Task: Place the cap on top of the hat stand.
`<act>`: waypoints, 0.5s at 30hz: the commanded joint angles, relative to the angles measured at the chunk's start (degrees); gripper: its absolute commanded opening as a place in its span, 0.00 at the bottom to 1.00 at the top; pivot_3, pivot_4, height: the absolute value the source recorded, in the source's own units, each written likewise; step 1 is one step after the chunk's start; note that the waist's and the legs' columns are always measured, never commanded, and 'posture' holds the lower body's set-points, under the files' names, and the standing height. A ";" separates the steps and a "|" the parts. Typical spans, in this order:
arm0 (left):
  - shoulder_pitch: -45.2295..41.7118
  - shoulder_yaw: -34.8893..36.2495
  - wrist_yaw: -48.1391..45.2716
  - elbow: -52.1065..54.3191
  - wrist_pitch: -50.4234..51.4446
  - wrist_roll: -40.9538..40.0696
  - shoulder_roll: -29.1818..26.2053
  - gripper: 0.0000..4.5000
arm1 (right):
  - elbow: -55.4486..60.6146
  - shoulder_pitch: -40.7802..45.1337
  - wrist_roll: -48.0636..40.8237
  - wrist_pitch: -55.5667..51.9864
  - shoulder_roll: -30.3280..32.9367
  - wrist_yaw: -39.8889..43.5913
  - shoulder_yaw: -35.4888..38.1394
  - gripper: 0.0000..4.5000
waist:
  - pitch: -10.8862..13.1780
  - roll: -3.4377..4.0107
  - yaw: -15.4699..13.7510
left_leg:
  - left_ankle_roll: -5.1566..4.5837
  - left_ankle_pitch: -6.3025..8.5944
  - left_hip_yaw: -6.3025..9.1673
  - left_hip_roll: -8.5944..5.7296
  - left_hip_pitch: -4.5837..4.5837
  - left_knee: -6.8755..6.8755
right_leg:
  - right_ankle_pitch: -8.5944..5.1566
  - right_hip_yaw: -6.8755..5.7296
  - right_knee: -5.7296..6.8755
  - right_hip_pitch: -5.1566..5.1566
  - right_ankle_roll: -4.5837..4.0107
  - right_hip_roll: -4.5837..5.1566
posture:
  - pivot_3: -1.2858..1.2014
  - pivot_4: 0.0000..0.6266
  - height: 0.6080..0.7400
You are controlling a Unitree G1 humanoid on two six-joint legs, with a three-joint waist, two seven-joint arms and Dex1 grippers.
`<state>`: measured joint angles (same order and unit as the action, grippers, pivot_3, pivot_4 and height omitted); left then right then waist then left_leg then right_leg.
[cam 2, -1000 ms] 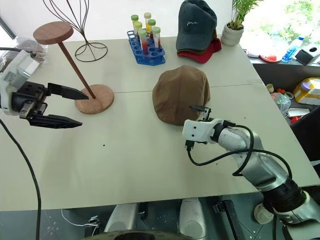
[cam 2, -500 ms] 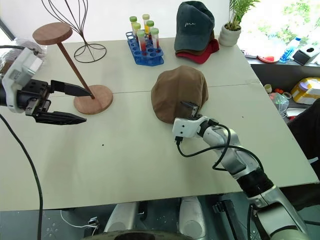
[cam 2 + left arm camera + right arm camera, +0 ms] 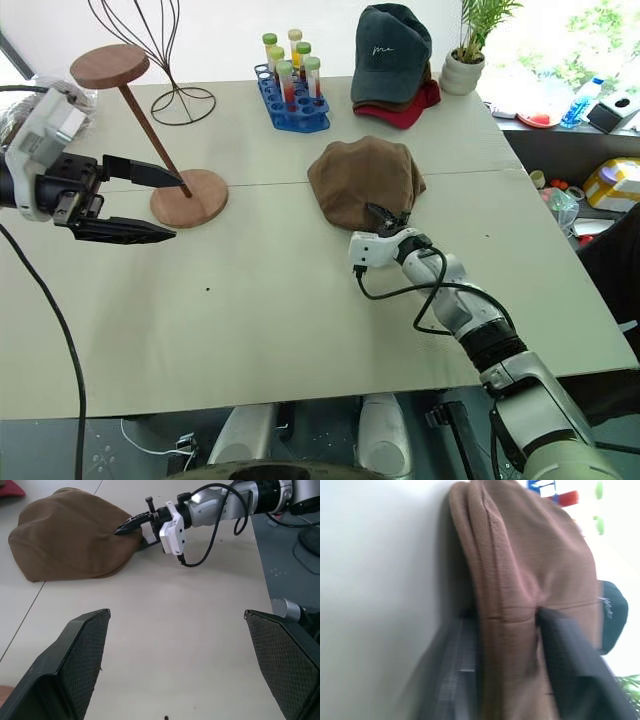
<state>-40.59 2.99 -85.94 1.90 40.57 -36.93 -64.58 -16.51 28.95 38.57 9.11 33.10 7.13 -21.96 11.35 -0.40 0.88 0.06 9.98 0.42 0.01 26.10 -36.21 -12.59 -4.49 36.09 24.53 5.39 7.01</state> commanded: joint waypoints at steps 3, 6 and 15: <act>-1.18 1.43 0.60 0.81 -0.38 -0.21 0.41 1.00 | 1.04 0.38 0.49 -0.31 0.49 0.06 1.84 0.01 | -0.01 -0.02 -0.02 | 0.00 0.00 0.00 0.01 -0.03 0.01 | -0.01 0.01 0.00 -0.02 0.01 -0.01 | 0.52 0.24 0.91; -1.18 1.53 0.86 0.83 -0.51 -0.19 0.76 1.00 | 2.45 0.65 -0.97 0.29 0.81 0.98 2.98 0.01 | -0.01 -0.02 -0.06 | 0.00 0.00 -0.01 0.01 -0.03 0.00 | -0.01 0.03 0.00 -0.02 0.01 -0.02 | 0.52 0.24 0.91; 2.09 7.42 5.28 2.10 2.07 -2.75 0.72 1.00 | 9.75 5.21 -6.65 -0.54 2.19 7.60 8.63 0.01 | 0.03 0.01 0.05 | 0.00 0.00 -0.01 0.01 -0.03 0.01 | 0.00 0.05 0.00 -0.01 0.00 -0.02 | 0.52 0.24 0.91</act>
<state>-38.55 6.26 -82.07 2.75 41.54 -37.95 -62.97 -11.07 30.63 34.27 7.99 33.98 13.67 -17.04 11.38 -0.39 0.93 0.06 9.98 0.41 0.03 26.06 -36.19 -12.59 -4.43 36.09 24.53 5.40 6.99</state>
